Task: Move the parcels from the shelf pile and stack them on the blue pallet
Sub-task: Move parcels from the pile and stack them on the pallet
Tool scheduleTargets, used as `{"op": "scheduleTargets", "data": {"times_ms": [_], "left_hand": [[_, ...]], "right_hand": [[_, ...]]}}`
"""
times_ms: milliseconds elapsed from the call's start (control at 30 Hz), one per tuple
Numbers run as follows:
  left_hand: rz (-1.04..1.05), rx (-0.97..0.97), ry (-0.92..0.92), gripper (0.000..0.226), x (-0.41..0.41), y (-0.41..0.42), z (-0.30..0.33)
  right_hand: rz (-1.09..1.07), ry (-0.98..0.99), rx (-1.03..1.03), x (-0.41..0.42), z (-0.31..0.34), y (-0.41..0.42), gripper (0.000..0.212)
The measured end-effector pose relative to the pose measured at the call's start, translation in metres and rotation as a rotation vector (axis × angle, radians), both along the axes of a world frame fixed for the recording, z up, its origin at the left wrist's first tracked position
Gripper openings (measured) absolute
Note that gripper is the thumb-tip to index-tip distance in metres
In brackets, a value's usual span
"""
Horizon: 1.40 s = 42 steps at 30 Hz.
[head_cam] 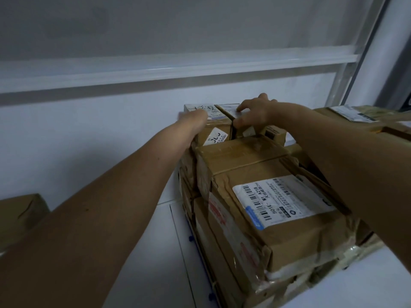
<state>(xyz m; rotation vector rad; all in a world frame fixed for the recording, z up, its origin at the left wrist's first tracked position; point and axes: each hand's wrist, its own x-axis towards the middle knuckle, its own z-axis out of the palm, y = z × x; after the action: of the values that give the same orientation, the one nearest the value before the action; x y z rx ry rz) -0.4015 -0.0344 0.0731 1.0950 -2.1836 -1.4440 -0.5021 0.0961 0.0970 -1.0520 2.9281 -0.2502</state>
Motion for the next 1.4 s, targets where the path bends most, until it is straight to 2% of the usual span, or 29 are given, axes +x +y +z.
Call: {"op": "scheduleTargets", "data": {"times_ms": [67, 133, 233, 433, 500, 633, 900, 1100, 1200, 1400], "left_hand": [[-0.008, 0.023, -0.036, 0.057, 0.002, 0.003, -0.001], [-0.060, 0.110, 0.011, 0.053, 0.003, 0.004, -0.001], [-0.058, 0.149, 0.057, 0.060, 0.009, 0.007, -0.001], [-0.118, 0.086, 0.109, 0.060, 0.012, 0.012, -0.003], [-0.119, 0.058, 0.090, 0.065, 0.012, 0.010, -0.001], [-0.144, 0.007, 0.086, 0.057, 0.010, 0.005, 0.000], [-0.073, -0.038, 0.101, 0.064, 0.012, -0.005, -0.002], [-0.126, 0.040, 0.070, 0.070, 0.015, 0.001, -0.006], [-0.183, 0.091, 0.023, 0.063, 0.015, 0.008, -0.007], [-0.197, 0.071, -0.006, 0.060, 0.012, 0.023, -0.004]], "right_hand": [[-0.011, -0.011, 0.009, 0.001, -0.001, 0.001, 0.067], [-0.026, -0.023, 0.013, 0.003, 0.000, 0.003, 0.067], [-0.002, -0.042, 0.020, 0.003, 0.003, 0.004, 0.055], [-0.039, -0.101, -0.085, 0.007, -0.003, 0.002, 0.046], [-0.030, -0.054, -0.071, 0.011, -0.005, -0.001, 0.049], [-0.040, 0.029, -0.069, 0.015, -0.003, -0.005, 0.063], [0.045, 0.058, -0.083, 0.016, -0.001, -0.010, 0.057], [0.041, 0.008, -0.165, 0.014, -0.004, -0.009, 0.050], [0.046, -0.057, -0.202, 0.008, -0.006, -0.006, 0.042], [0.004, -0.018, -0.207, 0.000, -0.005, 0.004, 0.043]]}}
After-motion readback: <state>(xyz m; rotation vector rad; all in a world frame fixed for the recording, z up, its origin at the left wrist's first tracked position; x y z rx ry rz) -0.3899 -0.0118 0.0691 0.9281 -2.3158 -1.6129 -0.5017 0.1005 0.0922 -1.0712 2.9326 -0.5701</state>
